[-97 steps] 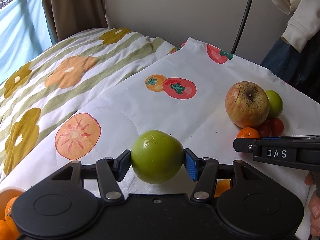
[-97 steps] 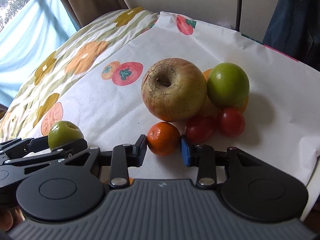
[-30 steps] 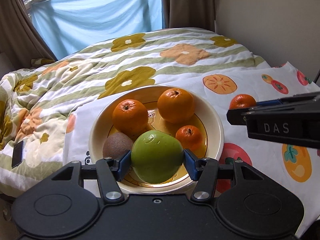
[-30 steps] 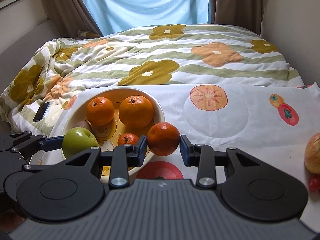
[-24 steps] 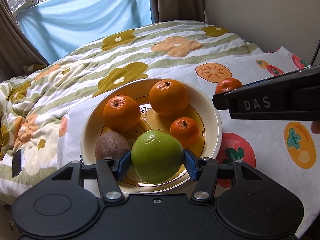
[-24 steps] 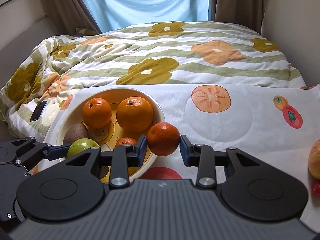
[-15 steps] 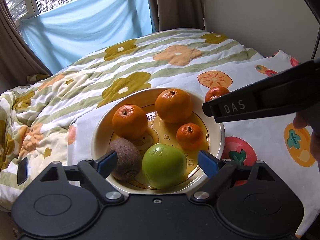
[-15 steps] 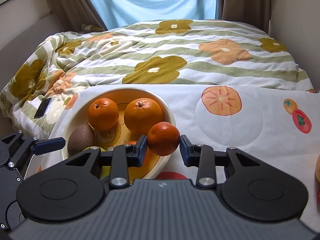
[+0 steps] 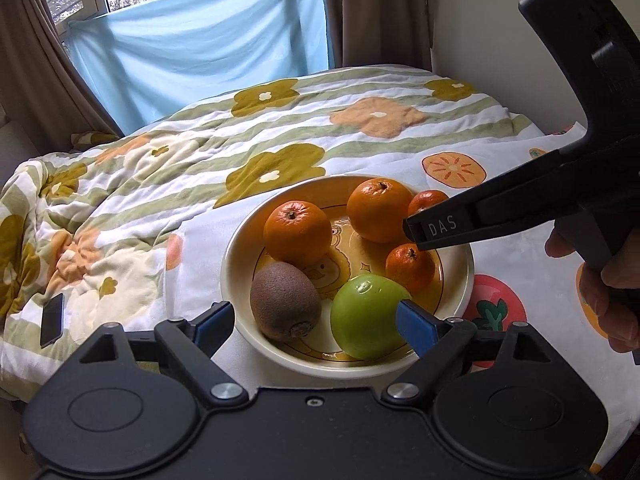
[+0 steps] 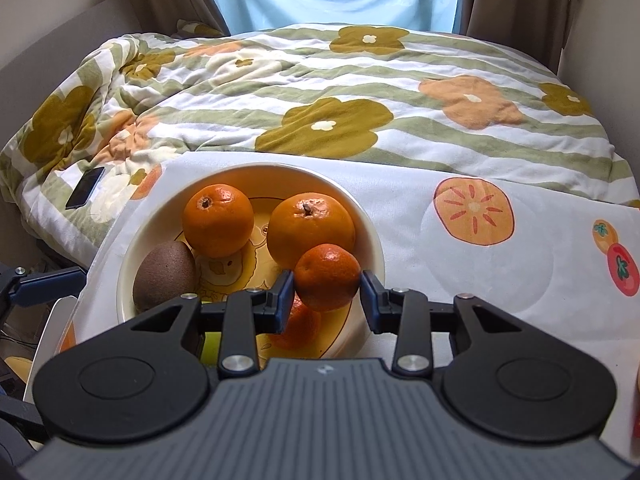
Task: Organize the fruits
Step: 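Open the left tool to drop the green apple in the bowl while the right tool releases the tangerine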
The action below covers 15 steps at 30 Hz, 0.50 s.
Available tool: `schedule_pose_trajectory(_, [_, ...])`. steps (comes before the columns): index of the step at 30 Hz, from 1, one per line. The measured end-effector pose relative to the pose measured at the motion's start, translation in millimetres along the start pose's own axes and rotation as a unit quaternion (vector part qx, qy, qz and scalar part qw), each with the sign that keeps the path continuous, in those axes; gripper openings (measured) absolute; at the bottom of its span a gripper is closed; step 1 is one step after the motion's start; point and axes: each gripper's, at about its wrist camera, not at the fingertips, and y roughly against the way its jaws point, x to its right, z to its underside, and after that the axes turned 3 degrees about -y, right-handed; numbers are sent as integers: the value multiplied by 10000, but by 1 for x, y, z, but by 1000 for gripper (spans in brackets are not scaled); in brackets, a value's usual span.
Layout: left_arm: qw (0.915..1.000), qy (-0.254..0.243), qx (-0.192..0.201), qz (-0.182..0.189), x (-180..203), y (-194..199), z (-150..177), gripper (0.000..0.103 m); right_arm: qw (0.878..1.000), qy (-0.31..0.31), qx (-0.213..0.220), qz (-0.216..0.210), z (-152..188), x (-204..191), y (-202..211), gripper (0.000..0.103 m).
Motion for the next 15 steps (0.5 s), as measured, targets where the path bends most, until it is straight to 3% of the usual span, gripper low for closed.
schedule_pose_trajectory(1, [10000, 12, -9, 3, 0, 1, 1, 91, 10000, -15, 33, 24, 1, 0, 1, 73])
schedule_pose_trajectory(3, [10000, 23, -31, -11, 0, 2, 3, 91, 9999, -35, 138, 32, 3, 1, 5, 87])
schedule_pose_trajectory(7, [9999, 109, -72, 6, -2, 5, 7, 91, 9998, -109, 156, 59, 5, 3, 10, 97])
schedule_pose_trajectory(15, [9994, 333, -28, 119, -4, 21, 2, 91, 9994, -116, 255, 201, 9, 4, 34, 98])
